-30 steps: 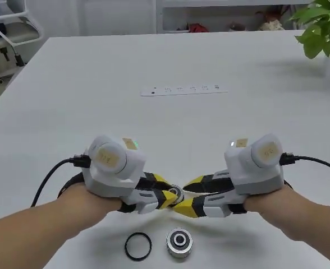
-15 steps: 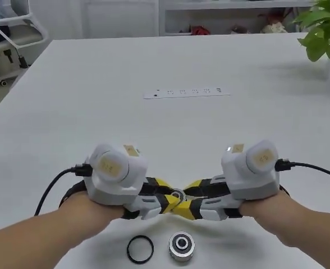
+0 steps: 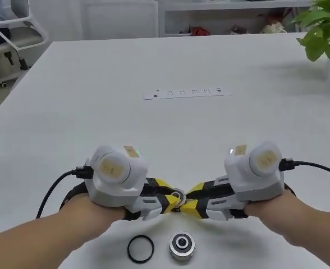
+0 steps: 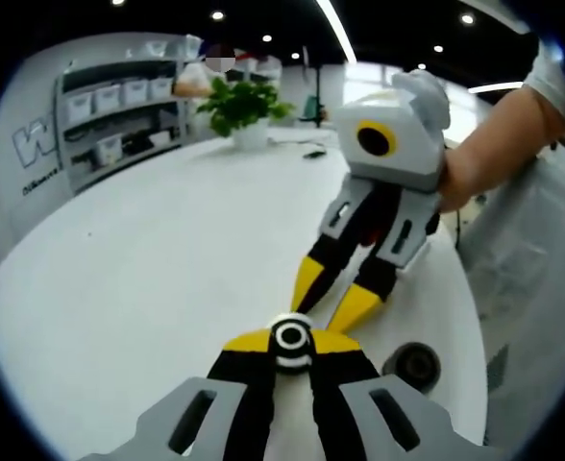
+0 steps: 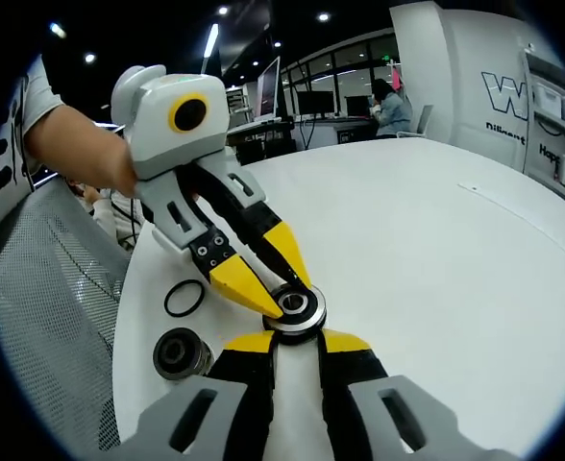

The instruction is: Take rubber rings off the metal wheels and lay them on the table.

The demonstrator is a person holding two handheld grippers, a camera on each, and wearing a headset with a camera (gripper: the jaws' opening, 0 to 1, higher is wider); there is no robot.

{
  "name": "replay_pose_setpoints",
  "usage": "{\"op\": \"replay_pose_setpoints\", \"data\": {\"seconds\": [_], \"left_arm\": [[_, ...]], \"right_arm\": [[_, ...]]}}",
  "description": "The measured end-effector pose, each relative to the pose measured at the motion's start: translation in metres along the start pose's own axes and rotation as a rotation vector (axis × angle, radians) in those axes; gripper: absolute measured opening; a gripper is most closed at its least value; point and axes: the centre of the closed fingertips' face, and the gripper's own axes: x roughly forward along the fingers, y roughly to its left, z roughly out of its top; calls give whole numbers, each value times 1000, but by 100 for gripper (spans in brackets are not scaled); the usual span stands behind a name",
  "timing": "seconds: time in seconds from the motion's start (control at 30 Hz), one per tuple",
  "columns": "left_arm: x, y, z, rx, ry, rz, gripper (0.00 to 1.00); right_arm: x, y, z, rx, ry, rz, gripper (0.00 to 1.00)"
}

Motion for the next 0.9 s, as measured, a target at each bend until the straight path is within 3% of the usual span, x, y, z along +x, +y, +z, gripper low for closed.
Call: {"op": "replay_pose_setpoints", "data": {"seconds": [0.2, 0.5, 0.9], "left_arm": [[0, 1, 0, -1, 0, 5, 13], [0, 1, 0, -5, -4, 17, 13], [0, 0, -1, 26, 7, 34, 13]], "right_arm": [[0, 0, 0, 10, 2, 0, 7], [-2, -5, -2, 86, -4, -13, 0], [-6, -9, 0, 207, -28, -9, 0]]}}
